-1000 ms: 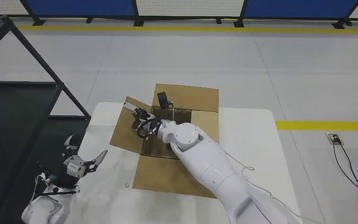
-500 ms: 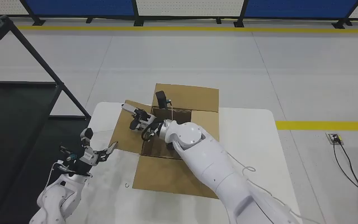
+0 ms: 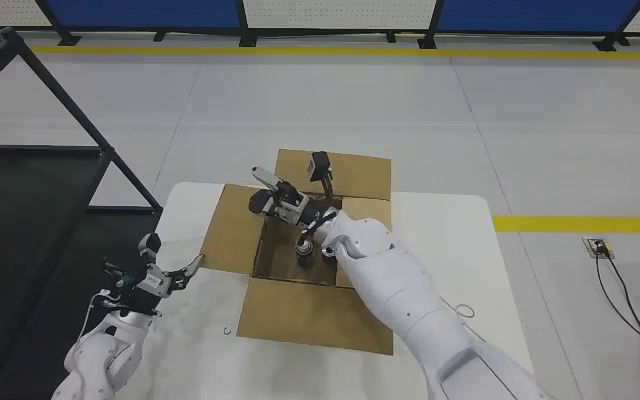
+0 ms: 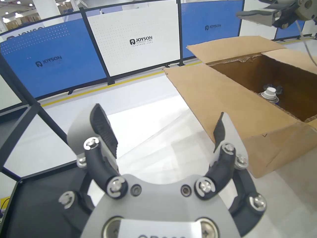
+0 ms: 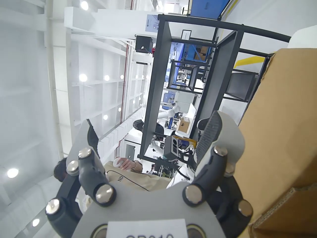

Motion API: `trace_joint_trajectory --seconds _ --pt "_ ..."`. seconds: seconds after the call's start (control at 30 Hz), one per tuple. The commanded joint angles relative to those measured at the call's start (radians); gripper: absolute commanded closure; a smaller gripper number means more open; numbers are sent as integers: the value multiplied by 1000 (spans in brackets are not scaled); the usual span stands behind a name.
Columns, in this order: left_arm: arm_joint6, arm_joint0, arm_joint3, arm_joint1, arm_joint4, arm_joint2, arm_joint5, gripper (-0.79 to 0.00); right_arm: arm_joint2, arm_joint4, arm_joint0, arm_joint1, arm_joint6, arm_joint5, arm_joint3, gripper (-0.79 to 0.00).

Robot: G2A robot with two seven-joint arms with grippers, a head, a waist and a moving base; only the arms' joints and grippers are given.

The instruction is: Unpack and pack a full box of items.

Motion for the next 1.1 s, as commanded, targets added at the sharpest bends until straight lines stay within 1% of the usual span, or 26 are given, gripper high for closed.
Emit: trace_joint_trajectory --seconds 0.0,0.07,0.23,0.47,0.7,1.07 --pt "-2 -3 6 0 3 5 2 -785 11 -10 -9 13 39 25 -17 -785" --pt "-4 -7 11 -1 10 12 8 -785 19 -29 -17 26 56 54 -33 -785" --pt "-8 -17 25 -3 22 28 26 -785 36 -78 -49 50 48 102 -94 -785" --pt "-10 -28 49 -4 22 34 31 -785 59 -124 -93 73 30 167 -186 -785" --pt "-12 -32 65 -2 22 30 35 -785 76 -156 -121 86 23 218 -254 -785" --pt "-17 -29 67 0 31 30 42 -785 91 -177 -143 93 23 261 -290 -785"
